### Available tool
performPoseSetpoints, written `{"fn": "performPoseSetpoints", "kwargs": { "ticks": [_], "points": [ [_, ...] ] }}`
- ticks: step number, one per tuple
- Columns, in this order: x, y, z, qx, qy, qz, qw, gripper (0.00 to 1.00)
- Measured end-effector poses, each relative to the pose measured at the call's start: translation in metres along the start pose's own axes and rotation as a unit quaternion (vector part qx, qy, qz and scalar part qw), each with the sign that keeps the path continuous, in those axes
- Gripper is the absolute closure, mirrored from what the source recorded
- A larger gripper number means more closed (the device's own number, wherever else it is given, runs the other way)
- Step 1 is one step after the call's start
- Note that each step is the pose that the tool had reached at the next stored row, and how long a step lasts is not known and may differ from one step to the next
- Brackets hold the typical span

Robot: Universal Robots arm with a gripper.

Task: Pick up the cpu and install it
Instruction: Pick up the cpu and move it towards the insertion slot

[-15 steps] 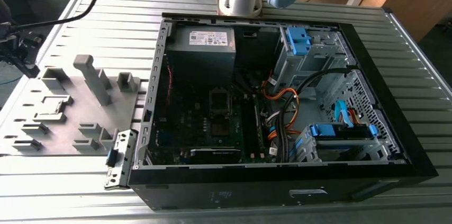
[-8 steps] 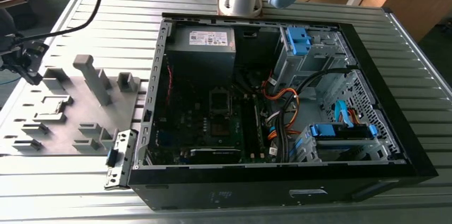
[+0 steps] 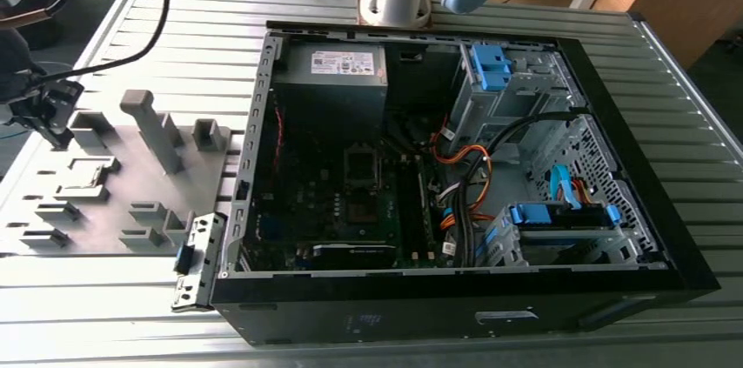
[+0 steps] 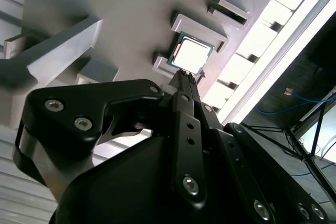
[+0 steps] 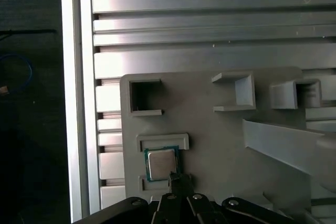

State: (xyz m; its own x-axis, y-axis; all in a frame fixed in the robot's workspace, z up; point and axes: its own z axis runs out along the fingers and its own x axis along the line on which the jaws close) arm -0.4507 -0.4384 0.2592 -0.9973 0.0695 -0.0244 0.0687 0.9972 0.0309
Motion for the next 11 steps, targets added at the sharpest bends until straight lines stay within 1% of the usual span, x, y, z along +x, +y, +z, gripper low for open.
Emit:
{"fn": "performPoseSetpoints", "kwargs": {
  "ticks": [5,11],
  "points": [
    [0.0070,-0.0008,0.0085,-0.0001,-0.0002,0.000,1.00000,0.89],
    [0.0107,-0.0023,0.0193,-0.0001,-0.0001,0.000,1.00000,0.89]
  ]
}}
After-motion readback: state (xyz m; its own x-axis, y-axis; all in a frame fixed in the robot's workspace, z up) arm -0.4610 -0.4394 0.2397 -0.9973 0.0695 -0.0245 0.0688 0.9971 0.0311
